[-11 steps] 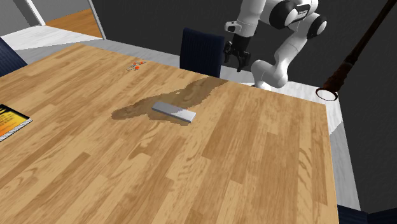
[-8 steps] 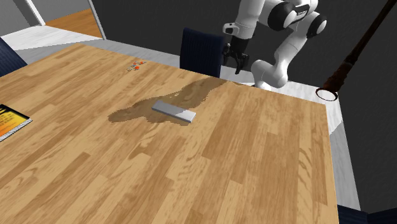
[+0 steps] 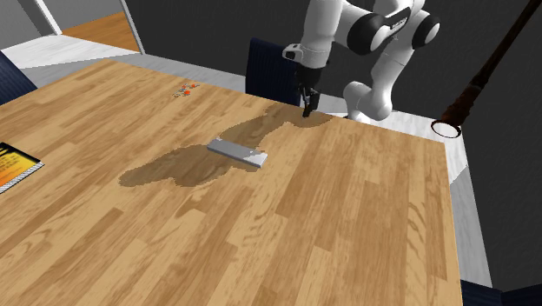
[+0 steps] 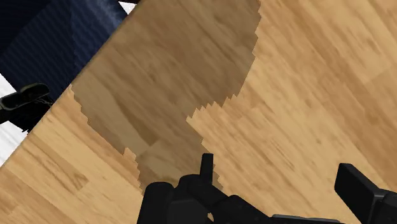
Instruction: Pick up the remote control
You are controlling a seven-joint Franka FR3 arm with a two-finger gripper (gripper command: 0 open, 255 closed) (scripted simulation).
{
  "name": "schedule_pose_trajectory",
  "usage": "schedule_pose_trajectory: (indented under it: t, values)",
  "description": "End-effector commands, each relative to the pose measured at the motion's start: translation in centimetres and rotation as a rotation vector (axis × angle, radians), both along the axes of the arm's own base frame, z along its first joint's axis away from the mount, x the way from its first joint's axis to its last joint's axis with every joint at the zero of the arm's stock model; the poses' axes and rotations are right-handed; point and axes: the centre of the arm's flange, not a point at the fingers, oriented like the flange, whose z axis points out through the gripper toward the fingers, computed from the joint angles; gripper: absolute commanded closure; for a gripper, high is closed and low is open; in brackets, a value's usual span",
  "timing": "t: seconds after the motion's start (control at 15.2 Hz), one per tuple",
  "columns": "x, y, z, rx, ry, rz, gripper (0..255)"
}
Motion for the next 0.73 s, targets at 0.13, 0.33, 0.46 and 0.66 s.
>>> schedule_pose_trajectory:
  t: [0.13,0.33,0.46,0.66]
  values:
    - [5.8,0.9,-1.0,0.015,0.018,-0.125,0]
    - [10.0,1.1,-1.7,0.025,0.032,-0.217,0]
    - [12.8,1.0,-2.2,0.032,0.041,-0.278,0]
    - [16.9,0.5,-2.9,0.043,0.055,-0.369,0]
